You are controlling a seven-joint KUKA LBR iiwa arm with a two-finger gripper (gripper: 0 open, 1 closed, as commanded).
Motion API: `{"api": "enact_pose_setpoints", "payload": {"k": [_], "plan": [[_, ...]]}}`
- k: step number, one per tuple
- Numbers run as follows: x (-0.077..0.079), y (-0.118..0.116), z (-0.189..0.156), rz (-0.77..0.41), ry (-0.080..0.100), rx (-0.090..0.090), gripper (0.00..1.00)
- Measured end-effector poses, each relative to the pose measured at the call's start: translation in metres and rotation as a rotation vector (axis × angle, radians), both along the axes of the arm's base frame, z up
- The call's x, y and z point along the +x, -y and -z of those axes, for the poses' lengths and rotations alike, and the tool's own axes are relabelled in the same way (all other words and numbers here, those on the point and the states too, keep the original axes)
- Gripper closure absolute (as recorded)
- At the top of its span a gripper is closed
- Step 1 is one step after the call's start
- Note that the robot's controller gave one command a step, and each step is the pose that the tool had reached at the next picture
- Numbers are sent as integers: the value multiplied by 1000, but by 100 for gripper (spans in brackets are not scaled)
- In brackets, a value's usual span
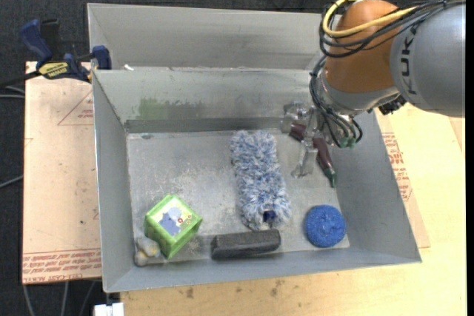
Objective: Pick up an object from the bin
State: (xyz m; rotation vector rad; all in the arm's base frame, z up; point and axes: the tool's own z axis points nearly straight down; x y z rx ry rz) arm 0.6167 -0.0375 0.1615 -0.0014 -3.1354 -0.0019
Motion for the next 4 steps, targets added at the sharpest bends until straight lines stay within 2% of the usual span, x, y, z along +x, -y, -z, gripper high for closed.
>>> {"api": "enact_pose_setpoints", "payload": {"k": [1,2,3,4], "plan": [[2,0,-5,-1,8,-1,0],[4,-11,39,0,16,-1,0],[10,-22,78,-92,7,-1,0],[22,-64,84,-145,10,0,100]]}}
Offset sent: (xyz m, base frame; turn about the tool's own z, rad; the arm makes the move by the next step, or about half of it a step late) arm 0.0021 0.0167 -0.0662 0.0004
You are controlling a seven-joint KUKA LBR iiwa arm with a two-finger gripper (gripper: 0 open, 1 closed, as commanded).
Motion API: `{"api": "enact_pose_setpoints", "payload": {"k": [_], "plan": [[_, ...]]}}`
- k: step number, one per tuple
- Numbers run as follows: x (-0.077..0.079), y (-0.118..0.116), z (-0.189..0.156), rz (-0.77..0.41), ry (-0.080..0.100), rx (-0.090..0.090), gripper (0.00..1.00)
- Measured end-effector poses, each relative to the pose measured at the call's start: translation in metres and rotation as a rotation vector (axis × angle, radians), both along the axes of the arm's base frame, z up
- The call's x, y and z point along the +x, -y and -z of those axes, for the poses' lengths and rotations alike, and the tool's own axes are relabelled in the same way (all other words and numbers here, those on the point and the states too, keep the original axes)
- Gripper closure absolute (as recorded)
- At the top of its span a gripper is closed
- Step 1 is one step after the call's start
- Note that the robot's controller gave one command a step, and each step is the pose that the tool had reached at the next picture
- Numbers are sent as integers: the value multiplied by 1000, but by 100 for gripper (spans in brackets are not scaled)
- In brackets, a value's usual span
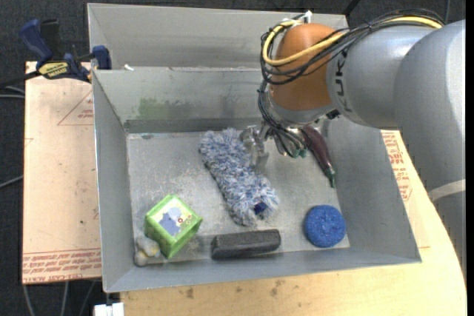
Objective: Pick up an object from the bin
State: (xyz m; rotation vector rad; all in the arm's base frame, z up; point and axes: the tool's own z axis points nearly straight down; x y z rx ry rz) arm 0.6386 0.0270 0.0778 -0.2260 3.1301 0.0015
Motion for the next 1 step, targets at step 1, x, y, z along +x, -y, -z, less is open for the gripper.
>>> {"api": "enact_pose_setpoints", "payload": {"k": [1], "plan": [[0,0,0,0,0,0,100]]}}
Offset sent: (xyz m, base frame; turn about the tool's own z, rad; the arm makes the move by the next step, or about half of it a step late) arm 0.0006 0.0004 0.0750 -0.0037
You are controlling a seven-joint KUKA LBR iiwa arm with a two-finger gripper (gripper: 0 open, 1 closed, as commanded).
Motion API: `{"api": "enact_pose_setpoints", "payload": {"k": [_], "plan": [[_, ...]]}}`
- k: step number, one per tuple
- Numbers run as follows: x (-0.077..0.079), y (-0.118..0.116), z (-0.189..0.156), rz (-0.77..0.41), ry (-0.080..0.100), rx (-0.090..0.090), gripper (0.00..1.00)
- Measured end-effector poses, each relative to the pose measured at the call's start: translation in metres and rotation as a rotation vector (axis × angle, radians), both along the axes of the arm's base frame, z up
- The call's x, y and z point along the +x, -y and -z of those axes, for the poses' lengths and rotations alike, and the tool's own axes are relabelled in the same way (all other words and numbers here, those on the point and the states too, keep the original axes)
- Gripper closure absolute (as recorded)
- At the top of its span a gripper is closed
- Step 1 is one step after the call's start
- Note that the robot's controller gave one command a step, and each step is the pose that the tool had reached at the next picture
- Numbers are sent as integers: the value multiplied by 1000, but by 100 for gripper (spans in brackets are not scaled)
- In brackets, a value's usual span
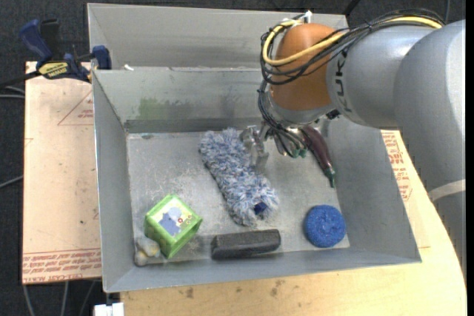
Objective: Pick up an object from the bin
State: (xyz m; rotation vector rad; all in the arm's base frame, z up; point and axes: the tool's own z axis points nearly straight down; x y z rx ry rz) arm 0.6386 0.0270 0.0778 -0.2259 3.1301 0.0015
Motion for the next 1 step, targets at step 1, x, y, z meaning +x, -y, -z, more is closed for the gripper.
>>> {"api": "enact_pose_setpoints", "payload": {"k": [1], "plan": [[-3,0,-10,-1,-10,0,100]]}}
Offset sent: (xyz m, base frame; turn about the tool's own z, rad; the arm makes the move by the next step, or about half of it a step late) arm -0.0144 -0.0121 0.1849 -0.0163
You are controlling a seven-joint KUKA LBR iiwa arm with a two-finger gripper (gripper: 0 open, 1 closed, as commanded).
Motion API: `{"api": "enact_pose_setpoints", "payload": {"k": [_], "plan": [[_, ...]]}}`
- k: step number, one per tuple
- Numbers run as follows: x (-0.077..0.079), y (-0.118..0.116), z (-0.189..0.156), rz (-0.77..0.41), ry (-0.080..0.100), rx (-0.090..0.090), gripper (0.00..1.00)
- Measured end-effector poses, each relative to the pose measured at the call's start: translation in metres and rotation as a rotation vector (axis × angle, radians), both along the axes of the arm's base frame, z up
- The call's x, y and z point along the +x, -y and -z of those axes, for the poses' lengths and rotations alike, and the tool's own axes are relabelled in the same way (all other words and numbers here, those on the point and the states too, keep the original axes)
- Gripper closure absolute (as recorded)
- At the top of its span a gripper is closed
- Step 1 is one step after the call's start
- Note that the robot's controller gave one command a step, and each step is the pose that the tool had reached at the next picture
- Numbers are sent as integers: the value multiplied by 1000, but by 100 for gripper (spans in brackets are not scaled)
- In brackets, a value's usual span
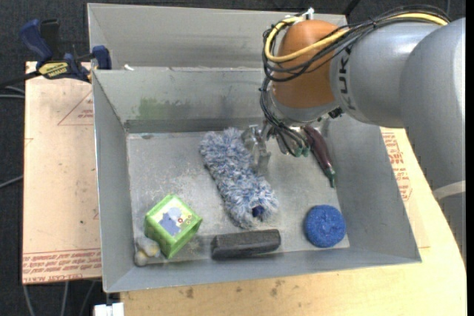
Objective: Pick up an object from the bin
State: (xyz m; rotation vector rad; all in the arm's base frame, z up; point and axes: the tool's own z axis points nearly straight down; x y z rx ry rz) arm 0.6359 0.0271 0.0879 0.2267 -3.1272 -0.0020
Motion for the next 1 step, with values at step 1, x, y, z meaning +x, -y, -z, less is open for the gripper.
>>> {"api": "enact_pose_setpoints", "payload": {"k": [1], "plan": [[-10,12,-176,-14,13,0,100]]}}
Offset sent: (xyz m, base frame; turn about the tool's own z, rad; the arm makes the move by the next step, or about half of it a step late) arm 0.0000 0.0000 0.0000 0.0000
